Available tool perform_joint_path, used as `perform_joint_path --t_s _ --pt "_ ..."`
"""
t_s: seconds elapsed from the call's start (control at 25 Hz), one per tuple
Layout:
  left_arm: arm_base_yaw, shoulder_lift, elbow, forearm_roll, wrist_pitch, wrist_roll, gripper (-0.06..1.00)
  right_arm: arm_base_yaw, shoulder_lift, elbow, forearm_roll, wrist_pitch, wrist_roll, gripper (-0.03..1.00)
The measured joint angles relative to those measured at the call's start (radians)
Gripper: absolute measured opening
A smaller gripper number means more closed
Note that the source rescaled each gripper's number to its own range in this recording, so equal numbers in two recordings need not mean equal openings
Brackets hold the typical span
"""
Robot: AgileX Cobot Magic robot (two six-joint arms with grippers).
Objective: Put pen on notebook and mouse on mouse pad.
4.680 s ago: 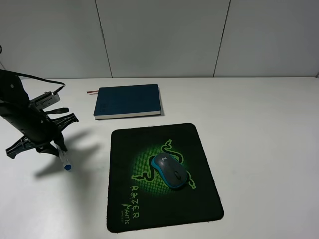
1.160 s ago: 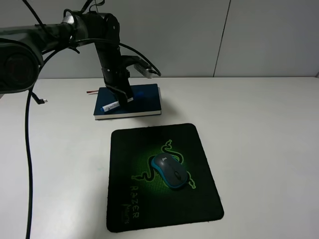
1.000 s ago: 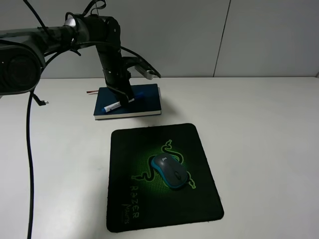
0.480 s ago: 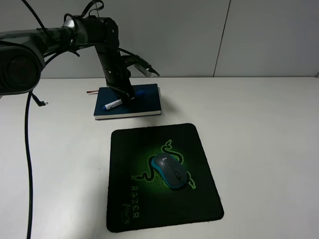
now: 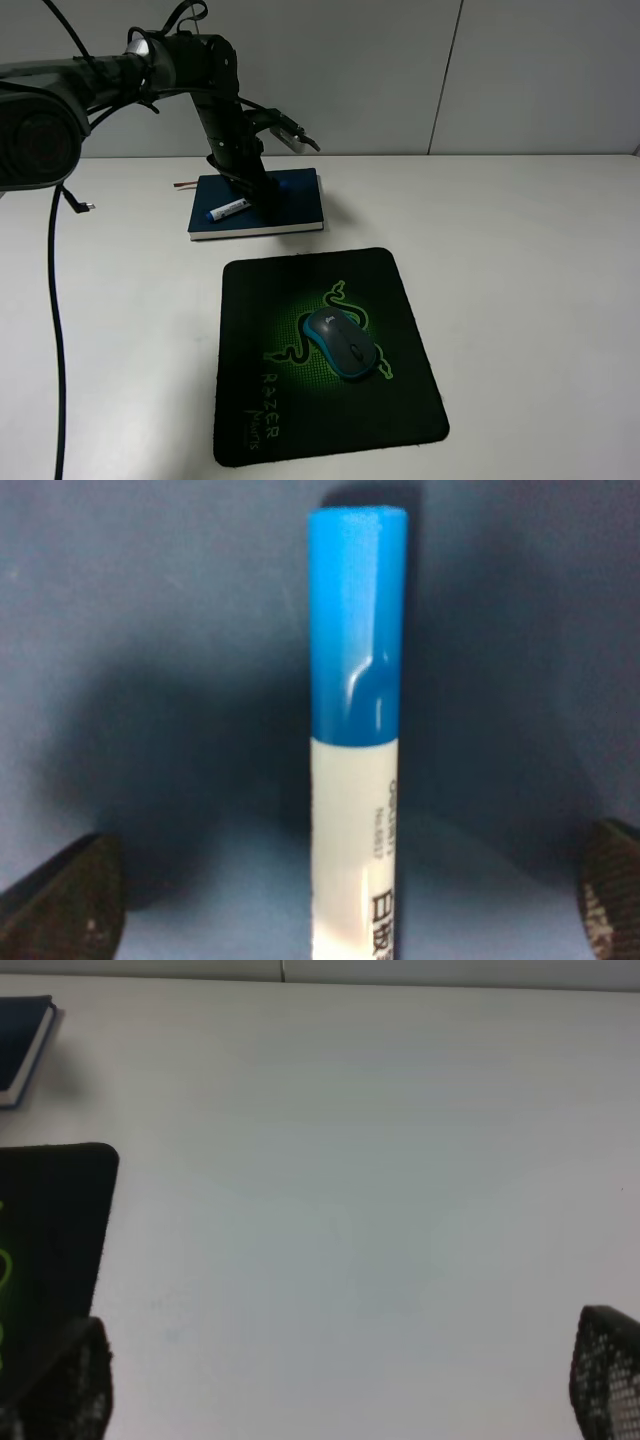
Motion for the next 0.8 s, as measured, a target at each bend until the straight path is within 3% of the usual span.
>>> perform_joint_path --t_s 0.32,0.8 --pt "0.000 -0.025 -0.085 -0.004 0.118 -0.036 1.00 0.000 0.000 0.000 0.000 0.000 0.000 1.00" --pt "0.000 -0.214 -0.135 -0.004 0.121 -0.107 1.00 0.000 0.000 0.000 0.000 0.000 0.000 1.00"
